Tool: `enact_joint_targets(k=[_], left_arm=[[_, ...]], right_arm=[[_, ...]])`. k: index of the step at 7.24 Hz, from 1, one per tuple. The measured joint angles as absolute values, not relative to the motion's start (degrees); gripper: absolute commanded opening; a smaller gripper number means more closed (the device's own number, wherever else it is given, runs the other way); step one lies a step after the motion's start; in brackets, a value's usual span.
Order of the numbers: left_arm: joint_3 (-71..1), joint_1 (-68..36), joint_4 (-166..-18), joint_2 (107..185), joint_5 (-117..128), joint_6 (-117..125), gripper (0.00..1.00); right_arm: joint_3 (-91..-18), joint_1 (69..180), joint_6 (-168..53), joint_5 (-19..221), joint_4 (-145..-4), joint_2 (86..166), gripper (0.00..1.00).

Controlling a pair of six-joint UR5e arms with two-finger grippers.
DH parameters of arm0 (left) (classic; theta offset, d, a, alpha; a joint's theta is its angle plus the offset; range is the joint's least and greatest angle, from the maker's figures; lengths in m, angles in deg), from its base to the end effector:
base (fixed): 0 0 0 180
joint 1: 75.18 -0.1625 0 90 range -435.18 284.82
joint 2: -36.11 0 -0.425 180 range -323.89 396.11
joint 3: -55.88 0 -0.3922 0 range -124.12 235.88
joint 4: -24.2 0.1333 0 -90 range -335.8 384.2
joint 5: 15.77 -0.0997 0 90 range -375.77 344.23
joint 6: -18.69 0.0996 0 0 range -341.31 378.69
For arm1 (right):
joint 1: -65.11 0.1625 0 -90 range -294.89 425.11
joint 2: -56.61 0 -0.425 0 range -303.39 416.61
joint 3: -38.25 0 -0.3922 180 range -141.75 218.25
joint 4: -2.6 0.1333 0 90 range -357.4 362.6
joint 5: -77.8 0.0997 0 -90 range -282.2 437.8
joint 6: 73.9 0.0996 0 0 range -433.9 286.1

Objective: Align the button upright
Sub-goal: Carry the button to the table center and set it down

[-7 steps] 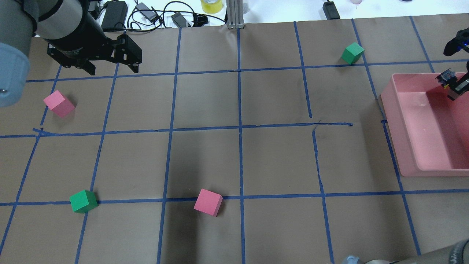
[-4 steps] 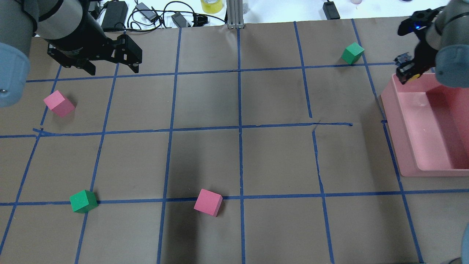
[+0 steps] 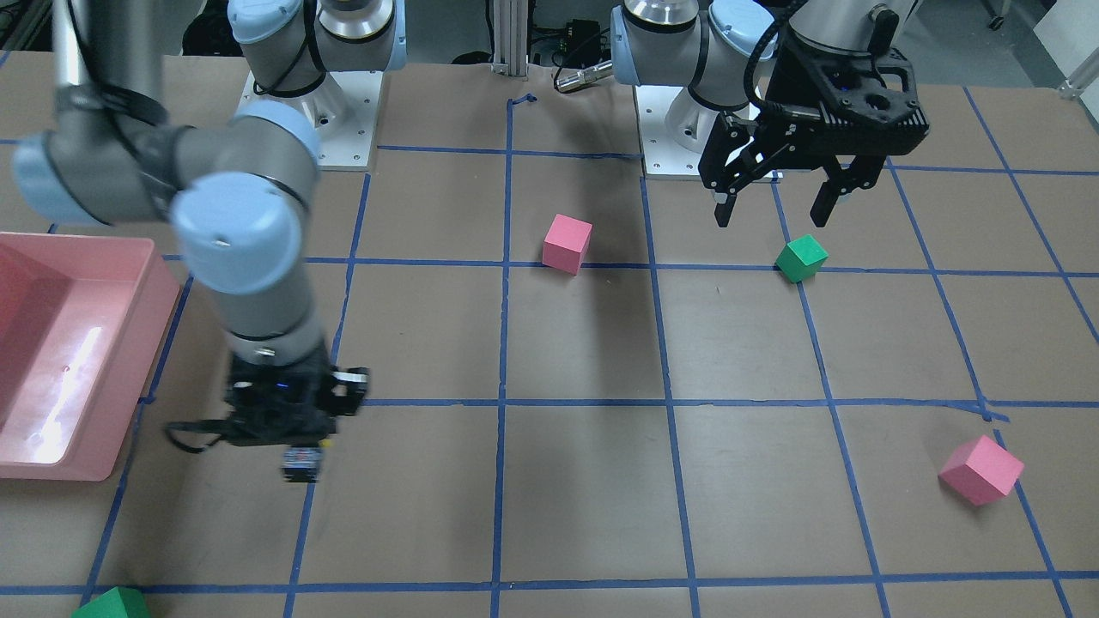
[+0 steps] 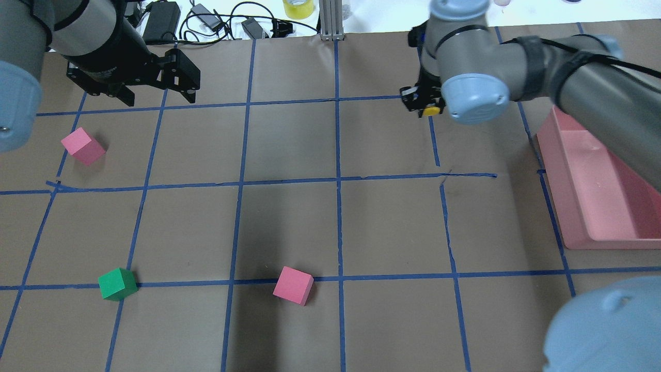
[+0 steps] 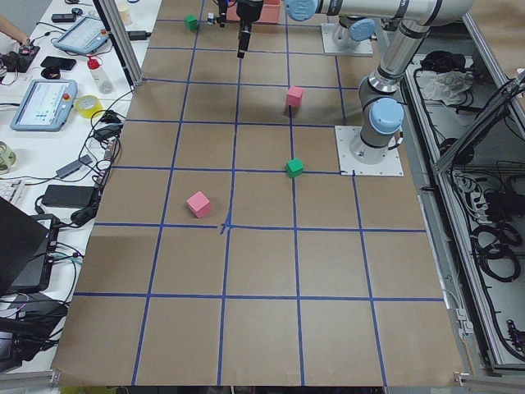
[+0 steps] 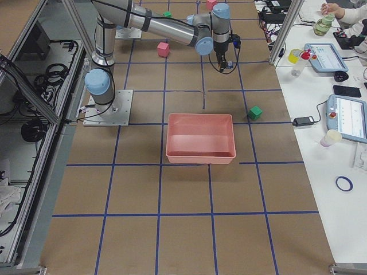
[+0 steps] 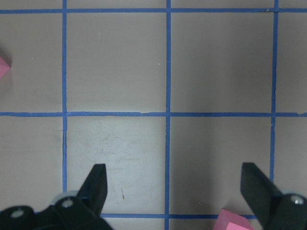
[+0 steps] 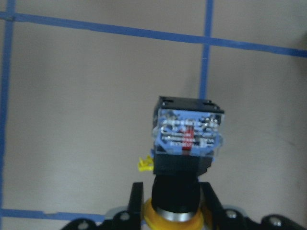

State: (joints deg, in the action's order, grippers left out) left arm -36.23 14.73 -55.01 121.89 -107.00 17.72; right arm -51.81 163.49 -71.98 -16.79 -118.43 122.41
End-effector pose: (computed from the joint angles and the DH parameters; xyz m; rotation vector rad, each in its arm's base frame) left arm -0.1304 -0.4803 0.5260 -0.0325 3.1020 -0.3510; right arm 0.2176 -0.6174 0.3022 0.1655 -3.0621 0.1917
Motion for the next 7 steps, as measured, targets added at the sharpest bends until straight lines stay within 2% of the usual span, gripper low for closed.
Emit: enact_joint_targets(k=[3,7], left_arm=[[-36.23,14.78,-55.07,121.89,-107.0,17.72,1.0],[-36.9,14.85,-55.11,121.89,-107.18,17.33,1.0]], right_arm=[[-46.13,170.2,-68.33,-9.98,-116.65,113.87,0.0],[-44.45,174.3,-69.0,-6.51,-114.08,110.68,0.0]])
